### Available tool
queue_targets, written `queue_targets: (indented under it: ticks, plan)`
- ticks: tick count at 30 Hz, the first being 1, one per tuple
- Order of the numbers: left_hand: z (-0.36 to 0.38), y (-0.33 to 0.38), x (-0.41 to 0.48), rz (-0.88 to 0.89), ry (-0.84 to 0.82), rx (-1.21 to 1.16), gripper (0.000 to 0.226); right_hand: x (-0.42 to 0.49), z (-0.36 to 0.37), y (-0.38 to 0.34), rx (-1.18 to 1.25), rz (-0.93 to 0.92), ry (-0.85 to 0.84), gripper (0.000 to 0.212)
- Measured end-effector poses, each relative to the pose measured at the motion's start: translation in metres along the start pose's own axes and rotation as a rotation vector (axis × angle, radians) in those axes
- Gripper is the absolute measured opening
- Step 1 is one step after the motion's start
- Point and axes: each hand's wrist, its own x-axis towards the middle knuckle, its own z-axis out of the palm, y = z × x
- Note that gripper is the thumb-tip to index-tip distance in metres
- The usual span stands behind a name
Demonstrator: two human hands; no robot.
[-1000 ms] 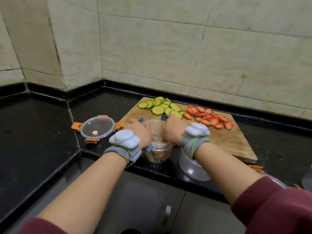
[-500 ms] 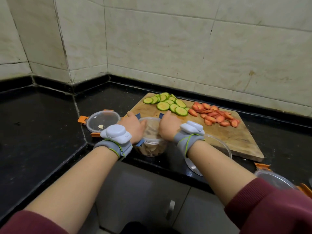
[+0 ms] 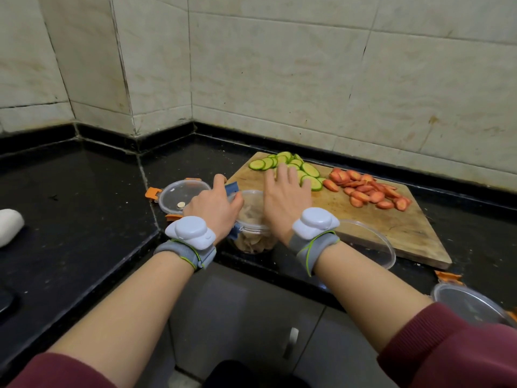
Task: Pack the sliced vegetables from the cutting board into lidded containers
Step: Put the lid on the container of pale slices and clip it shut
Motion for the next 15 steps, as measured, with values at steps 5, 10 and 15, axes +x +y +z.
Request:
queue_targets:
  ticks: [5,10,15]
  plan:
    - [-0.003,-0.004,-0.009,0.062,0.078,-0.009,0.041,0.001,-0.007,0.003,-0.006,-0.153,-0.167,0.034]
    - [-0.007,-0.004,-0.017,0.032,0.011,0.020,0.036,0.000,-0.006,0.011,0.155,-0.129,-0.338,0.030]
    - [-0.011,0.003,-0.019,-0.001,-0.090,0.036,0.041,0.004,-0.003,0.013,0.263,-0.060,-0.413,0.027]
